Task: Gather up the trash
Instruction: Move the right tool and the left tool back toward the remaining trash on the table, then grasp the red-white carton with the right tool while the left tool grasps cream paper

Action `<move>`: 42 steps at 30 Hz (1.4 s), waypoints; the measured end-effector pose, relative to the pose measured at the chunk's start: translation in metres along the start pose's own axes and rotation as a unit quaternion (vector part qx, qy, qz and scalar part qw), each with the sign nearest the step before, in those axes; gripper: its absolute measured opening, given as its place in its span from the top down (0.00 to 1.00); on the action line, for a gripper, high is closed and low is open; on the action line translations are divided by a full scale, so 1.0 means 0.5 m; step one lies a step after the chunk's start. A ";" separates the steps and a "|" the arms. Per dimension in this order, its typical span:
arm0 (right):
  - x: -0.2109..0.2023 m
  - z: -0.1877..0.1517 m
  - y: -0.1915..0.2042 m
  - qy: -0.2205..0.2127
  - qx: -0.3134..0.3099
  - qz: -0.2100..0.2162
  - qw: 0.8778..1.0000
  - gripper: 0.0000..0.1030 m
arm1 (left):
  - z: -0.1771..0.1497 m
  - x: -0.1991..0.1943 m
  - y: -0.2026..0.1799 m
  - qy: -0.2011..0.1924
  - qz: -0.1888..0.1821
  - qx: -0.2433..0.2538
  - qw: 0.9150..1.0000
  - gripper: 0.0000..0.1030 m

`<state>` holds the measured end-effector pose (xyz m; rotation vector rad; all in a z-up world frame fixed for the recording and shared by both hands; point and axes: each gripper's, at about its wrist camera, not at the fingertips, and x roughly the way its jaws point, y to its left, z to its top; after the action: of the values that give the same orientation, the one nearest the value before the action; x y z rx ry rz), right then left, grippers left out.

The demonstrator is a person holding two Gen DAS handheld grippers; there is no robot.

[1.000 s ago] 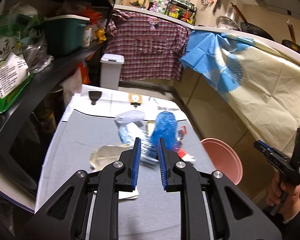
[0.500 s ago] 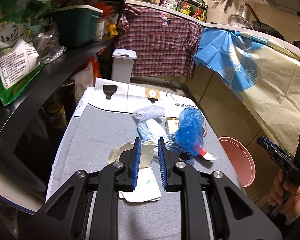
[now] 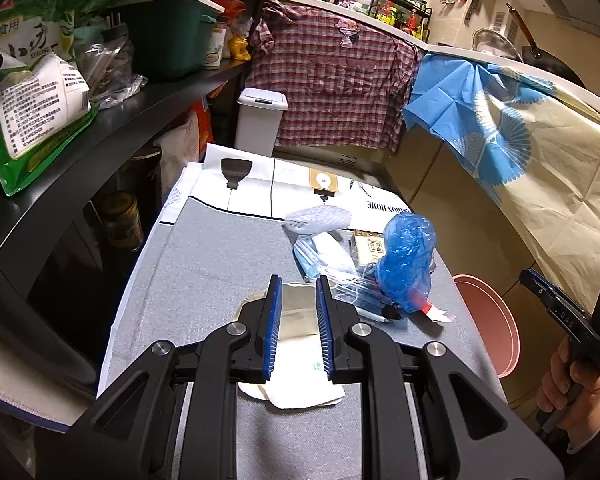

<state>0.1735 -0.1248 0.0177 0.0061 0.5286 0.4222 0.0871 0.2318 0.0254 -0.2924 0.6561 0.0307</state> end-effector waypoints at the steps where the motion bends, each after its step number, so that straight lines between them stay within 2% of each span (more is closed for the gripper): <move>1: 0.004 0.001 0.003 0.000 0.000 0.002 1.000 0.79 | -0.001 0.002 0.004 0.000 0.002 -0.002 1.000 0.83; 9: 0.037 0.006 0.033 0.006 -0.003 0.023 1.000 0.79 | -0.002 0.023 0.030 0.009 0.011 -0.012 1.000 0.83; 13: 0.076 -0.004 0.056 0.033 -0.017 0.038 0.999 0.75 | 0.000 0.036 0.045 0.017 0.014 -0.019 1.000 0.82; 15: 0.099 -0.015 0.070 0.053 -0.032 0.040 0.997 0.67 | -0.002 0.044 0.054 0.021 0.014 -0.026 0.999 0.73; 17: 0.116 -0.026 0.079 0.069 -0.041 0.041 0.996 0.57 | -0.002 0.050 0.062 0.024 0.014 -0.033 0.999 0.55; 20: 0.139 -0.040 0.091 0.093 -0.058 0.041 0.993 0.52 | -0.001 0.062 0.066 0.030 0.006 -0.037 0.999 0.48; 26: 0.164 -0.058 0.109 0.113 -0.087 0.038 0.989 0.49 | 0.001 0.094 0.048 0.040 -0.016 -0.023 0.999 0.39; 34: 0.195 -0.078 0.137 0.127 -0.133 0.034 0.982 0.49 | 0.015 0.128 0.035 0.044 -0.036 0.002 0.998 0.36; 42: 0.220 -0.085 0.148 0.142 -0.143 0.031 0.979 0.49 | 0.010 0.161 0.033 0.061 -0.058 0.023 0.996 0.35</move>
<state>0.2094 -0.0183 -0.0643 -0.3191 0.7458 0.5607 0.1521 0.2439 -0.0238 -0.2892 0.7585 -0.1143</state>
